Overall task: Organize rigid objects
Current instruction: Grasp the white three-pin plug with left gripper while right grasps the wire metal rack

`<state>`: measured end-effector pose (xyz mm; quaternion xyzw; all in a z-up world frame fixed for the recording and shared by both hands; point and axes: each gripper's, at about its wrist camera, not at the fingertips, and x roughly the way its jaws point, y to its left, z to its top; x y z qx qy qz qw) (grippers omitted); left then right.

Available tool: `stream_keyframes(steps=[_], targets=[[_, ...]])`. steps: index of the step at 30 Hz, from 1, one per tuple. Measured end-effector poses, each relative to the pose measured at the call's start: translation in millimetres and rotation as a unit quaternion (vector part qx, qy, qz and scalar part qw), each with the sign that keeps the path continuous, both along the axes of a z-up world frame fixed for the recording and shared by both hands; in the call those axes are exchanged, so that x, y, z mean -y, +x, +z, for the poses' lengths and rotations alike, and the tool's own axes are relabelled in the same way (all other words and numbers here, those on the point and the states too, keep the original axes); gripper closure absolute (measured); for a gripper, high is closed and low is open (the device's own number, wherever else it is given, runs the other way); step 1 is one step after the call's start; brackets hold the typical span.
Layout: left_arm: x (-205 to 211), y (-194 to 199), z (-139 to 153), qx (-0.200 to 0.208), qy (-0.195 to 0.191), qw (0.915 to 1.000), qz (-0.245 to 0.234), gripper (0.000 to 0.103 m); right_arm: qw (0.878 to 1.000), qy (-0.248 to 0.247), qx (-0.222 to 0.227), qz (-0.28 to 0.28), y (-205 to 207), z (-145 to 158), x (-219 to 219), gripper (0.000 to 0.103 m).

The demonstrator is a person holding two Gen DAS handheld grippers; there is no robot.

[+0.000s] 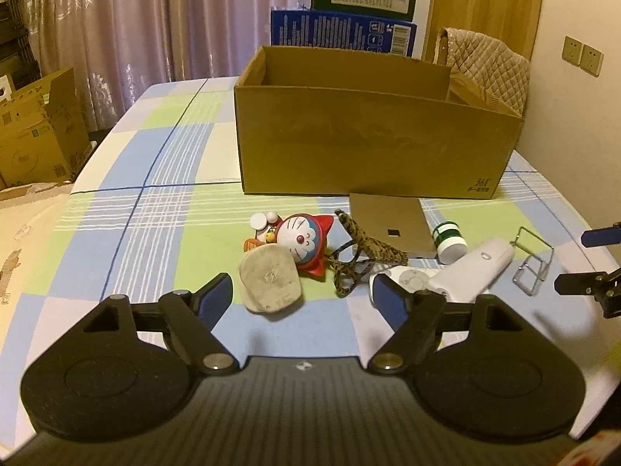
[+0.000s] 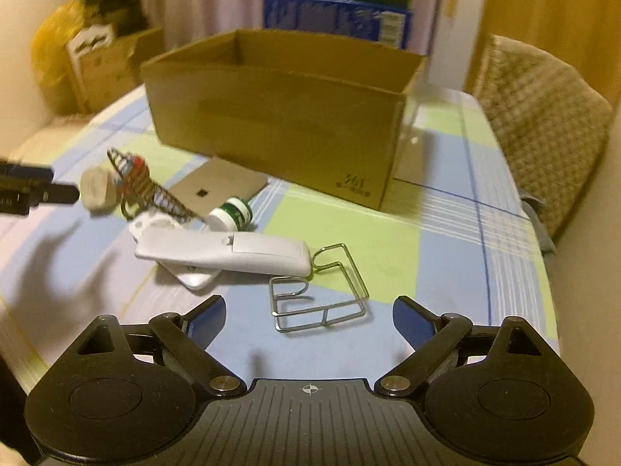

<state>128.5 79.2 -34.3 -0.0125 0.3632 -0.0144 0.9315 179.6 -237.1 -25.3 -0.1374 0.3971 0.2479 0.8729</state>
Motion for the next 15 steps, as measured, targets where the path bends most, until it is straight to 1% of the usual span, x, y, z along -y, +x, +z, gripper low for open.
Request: stream_keyframes(steps=[2,4,7,12,15], targets=[[-0.6,5.3,-3.2,-0.002,-0.003,1.0,0.0,0.027,1.0,-0.001,-0.014,0.004,10.7,-6.1,0.8,0.013],[-0.8,9.6,-6.3,-0.002,-0.002,1.0,0.0,0.026,1.0,0.01,-0.027,0.005,21.3,-10.2,3.3,0.013],[-2.4,13.8,-10.0,-0.005,-0.002,1.0,0.001,0.026,0.999,0.019,-0.034,0.014,33.8,-13.3,4.3,0.013],[-3.6,16.2,-16.1,-0.012,0.0,0.9999,0.0,0.026,0.998,0.008,-0.04,0.052,49.0,-21.0,0.1,0.013],[-4.9,16.8,-20.0,-0.015,0.0,0.9999,0.0,0.026,0.996,-0.011,-0.045,0.077,53.3,-28.0,-4.5,0.015]])
